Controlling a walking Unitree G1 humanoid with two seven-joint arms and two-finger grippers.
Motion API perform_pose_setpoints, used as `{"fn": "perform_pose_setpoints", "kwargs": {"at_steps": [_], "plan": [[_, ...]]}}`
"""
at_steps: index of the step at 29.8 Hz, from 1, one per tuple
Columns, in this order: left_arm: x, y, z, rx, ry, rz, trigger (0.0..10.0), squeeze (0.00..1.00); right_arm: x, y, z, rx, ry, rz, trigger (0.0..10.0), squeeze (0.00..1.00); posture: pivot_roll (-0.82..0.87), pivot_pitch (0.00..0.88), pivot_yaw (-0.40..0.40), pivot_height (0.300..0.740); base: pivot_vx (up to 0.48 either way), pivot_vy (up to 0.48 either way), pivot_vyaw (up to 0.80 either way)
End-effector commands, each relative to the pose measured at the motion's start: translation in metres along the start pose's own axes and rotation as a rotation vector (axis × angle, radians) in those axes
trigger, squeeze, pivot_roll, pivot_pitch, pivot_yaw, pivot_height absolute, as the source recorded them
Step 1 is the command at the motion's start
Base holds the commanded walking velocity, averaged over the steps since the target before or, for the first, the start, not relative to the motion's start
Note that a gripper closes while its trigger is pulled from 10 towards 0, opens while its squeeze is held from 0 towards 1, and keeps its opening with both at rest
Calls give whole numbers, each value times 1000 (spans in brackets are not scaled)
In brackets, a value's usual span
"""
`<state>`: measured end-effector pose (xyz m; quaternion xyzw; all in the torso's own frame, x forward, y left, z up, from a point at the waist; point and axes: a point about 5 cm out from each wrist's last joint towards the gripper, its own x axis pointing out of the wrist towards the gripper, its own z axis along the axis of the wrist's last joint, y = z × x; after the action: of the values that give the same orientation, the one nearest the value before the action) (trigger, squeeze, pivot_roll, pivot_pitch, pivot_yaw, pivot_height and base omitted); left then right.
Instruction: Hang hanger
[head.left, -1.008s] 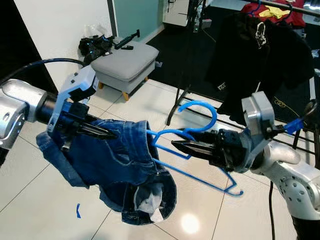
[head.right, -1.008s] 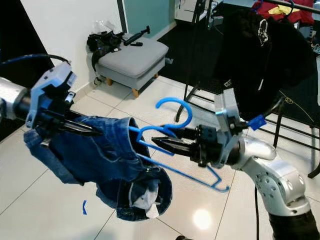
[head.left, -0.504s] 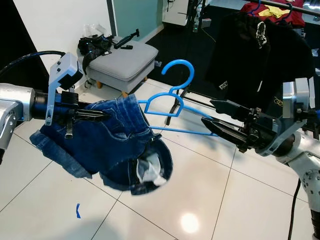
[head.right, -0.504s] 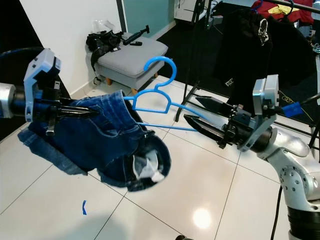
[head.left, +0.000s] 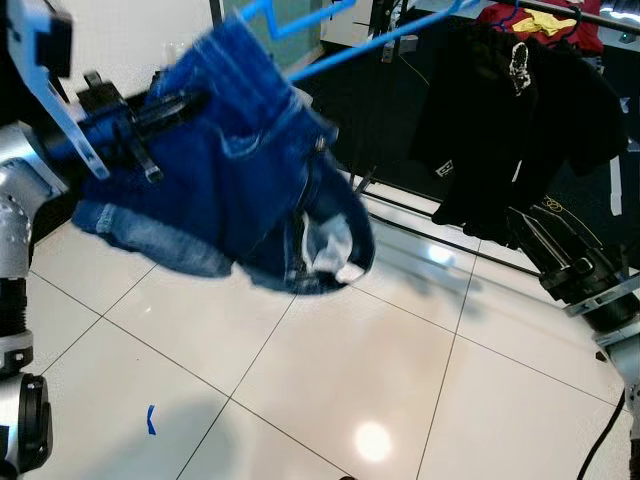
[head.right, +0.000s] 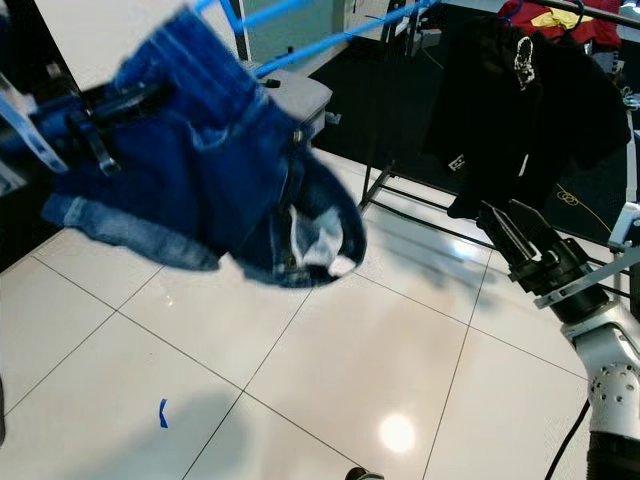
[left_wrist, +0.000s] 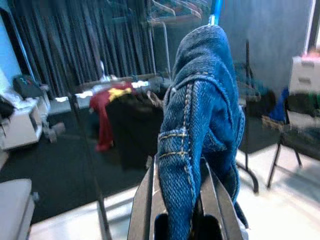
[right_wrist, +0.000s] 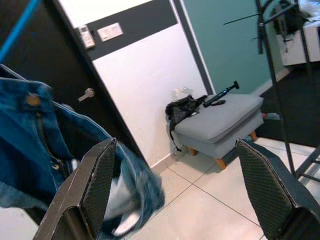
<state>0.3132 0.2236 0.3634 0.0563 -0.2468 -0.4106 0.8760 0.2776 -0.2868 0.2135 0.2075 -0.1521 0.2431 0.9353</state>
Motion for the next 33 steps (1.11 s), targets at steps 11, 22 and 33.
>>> {"fn": "perform_pose_setpoints", "kwargs": {"at_steps": [11,22,33], "plan": [[21,-25,25,-10,-169,-107,10000,0,14,20,-61,238,106,35,10000,0,80,156,-23,740,0,0,0],[30,-41,25,-51,-187,-159,10000,0,22,45,-75,249,171,169,10000,0,77,151,-28,740,0,0,0],[32,-45,22,-67,-174,-157,10000,0,22,66,-43,336,13,361,10000,0,73,154,-26,740,0,0,0]]}}
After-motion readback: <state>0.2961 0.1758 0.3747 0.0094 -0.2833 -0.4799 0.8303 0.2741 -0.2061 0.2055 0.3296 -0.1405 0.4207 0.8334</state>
